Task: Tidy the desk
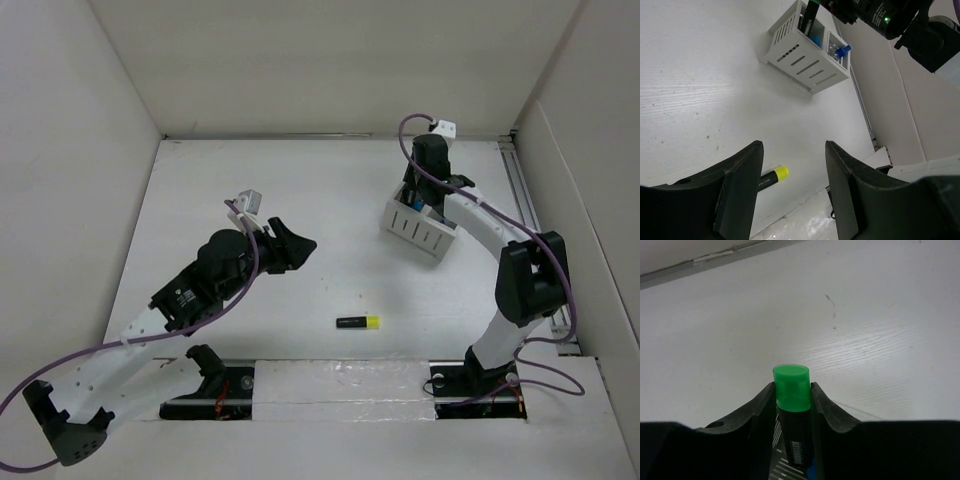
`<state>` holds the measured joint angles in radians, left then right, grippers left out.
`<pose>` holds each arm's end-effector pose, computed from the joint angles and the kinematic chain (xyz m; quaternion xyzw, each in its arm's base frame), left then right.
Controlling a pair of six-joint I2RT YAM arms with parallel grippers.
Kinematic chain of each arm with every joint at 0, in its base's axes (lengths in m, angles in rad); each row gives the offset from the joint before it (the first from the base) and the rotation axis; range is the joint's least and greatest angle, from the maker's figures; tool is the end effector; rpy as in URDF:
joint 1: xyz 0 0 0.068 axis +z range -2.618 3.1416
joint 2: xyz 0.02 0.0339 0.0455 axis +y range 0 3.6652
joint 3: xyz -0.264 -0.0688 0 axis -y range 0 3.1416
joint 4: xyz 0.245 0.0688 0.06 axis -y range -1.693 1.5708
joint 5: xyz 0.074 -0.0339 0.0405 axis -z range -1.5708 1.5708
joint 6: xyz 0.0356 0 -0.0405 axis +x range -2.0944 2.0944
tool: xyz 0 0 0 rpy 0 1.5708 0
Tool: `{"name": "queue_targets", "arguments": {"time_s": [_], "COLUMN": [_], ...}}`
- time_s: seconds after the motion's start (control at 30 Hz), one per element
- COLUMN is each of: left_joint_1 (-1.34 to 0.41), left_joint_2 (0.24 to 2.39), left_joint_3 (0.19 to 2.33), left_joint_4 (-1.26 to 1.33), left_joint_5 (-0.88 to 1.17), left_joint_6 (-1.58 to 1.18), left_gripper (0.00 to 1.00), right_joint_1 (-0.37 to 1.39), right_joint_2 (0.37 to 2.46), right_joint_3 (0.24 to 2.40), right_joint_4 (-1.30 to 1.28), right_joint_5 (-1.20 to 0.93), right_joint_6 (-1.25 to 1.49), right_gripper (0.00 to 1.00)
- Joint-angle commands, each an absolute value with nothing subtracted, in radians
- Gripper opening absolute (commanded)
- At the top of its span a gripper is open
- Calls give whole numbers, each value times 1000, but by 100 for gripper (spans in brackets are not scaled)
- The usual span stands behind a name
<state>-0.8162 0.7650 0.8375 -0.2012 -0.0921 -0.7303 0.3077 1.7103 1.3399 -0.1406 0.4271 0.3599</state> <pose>0.1244 -0.1275 0.3599 0.0019 0.7509 -0.4359 0.4961 0.3853 0.1070 0.2901 0.1291 0.8402 -0.0109 0.5266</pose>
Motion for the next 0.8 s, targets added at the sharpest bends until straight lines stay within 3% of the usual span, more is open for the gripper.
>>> {"name": "queue_targets", "arguments": {"time_s": [0.0,0.2,0.4,0.57,0.6,0.63,0.7,0.73,0.77], "left_joint_1": [-813,-813,-813,-813,-813,-813,-813,-813,-813], "left_joint_2": [765,762,817,879,887,888,894,891,887], "left_joint_3": [856,850,847,896,906,925,937,948,951], "left_joint_4": [-134,-120,-69,-54,-58,-60,-64,-67,-74], "left_joint_5": [-106,-101,-74,-63,-69,-74,-83,-87,-95], "left_joint_6": [-715,-689,-614,-531,-517,-503,-465,-453,-443], "left_gripper": [48,49,49,49,49,49,49,50,50], "right_joint_1": [336,388,422,462,472,500,534,566,581], "right_joint_2": [1680,1632,1569,1513,1490,1479,1436,1424,1408], "right_joint_3": [1322,1264,1319,1336,1344,1347,1342,1330,1318], "right_joint_4": [-61,-64,-174,-256,-314,-343,-461,-501,-544], "right_joint_5": [489,538,535,540,534,526,500,476,450], "right_joint_6": [339,364,356,357,362,373,396,434,452], "right_gripper": [24,39,63,68,64,47,25,3,0]}}
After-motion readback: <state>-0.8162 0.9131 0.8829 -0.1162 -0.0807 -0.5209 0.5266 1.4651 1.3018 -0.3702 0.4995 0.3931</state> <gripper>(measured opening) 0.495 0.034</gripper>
